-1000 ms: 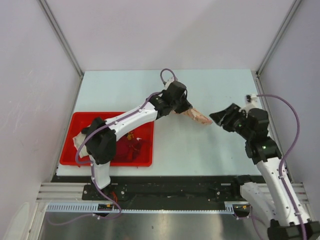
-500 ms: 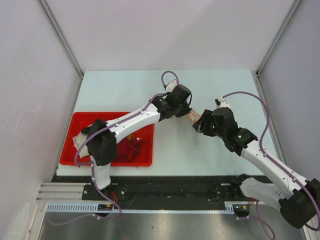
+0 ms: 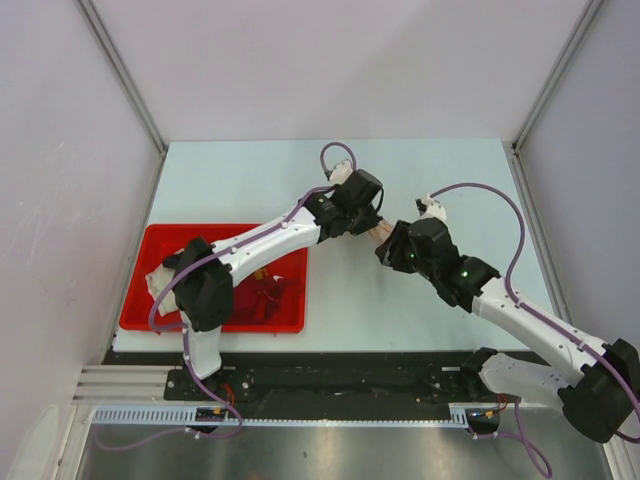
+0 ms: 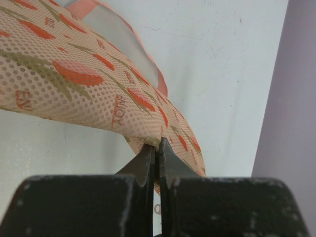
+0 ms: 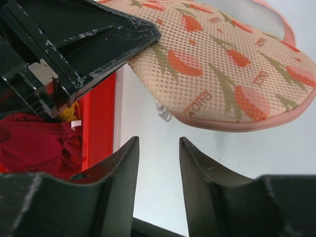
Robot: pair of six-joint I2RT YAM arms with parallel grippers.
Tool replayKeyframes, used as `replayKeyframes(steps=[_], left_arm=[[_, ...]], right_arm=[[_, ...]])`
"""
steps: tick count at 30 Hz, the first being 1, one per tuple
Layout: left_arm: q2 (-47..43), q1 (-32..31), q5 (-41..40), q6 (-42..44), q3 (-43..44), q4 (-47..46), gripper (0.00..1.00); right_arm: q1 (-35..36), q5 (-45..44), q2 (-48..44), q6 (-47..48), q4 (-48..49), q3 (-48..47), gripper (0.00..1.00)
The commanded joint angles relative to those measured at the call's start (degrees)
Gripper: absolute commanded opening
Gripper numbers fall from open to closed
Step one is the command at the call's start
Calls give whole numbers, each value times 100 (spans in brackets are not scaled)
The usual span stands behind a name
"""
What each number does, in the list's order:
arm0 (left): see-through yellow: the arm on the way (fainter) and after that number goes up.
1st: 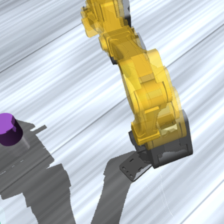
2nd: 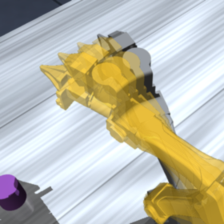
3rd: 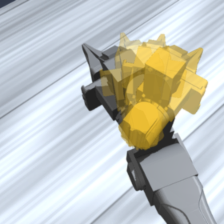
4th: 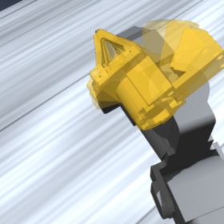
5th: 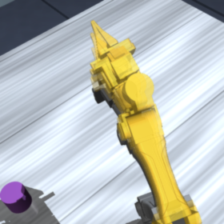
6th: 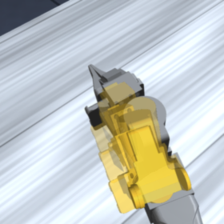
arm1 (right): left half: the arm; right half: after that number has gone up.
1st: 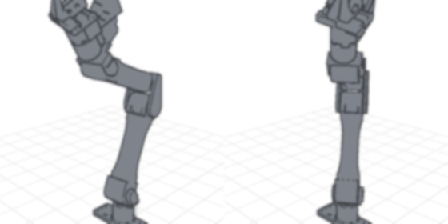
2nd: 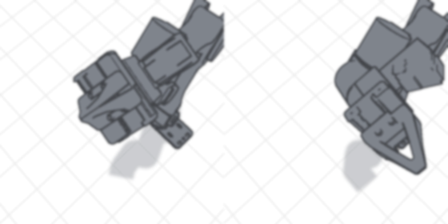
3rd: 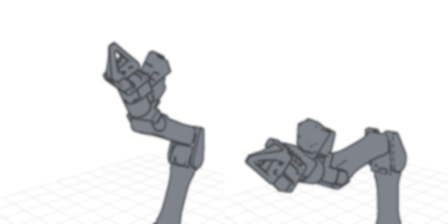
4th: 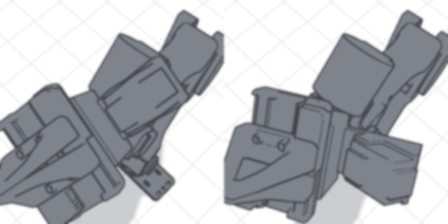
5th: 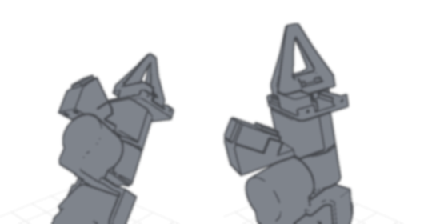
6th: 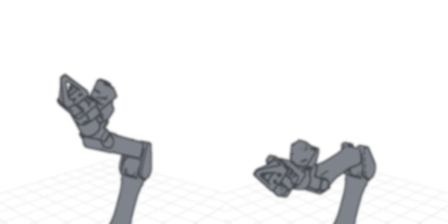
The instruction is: Unzip the laundry bag and remove the bra
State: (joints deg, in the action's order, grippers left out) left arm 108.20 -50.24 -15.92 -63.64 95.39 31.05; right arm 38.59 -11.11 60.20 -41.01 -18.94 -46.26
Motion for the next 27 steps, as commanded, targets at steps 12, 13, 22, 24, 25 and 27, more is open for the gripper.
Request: replayKeyframes(steps=[12, 13, 22, 24, 25, 27], left_arm=[[-476, -30, -253, -175, 32, -178, 0], [-476, -30, -253, -184, 23, -204, 0], [-432, -30, -157, -167, 6, -143, 1], [-440, -30, -148, -175, -3, -143, 0], [-449, -30, -148, -167, -29, -160, 1], [-440, -30, -148, -167, -38, -169, 1]], right_arm=[[158, -866, 395, -74, 646, -226, 38], [158, -866, 422, 40, 698, -234, 38], [175, -919, 466, 287, 892, -226, 28], [175, -963, 440, 252, 883, -226, 23], [175, -971, 422, 252, 883, -234, 21], [167, -989, 413, 252, 857, -226, 16]])
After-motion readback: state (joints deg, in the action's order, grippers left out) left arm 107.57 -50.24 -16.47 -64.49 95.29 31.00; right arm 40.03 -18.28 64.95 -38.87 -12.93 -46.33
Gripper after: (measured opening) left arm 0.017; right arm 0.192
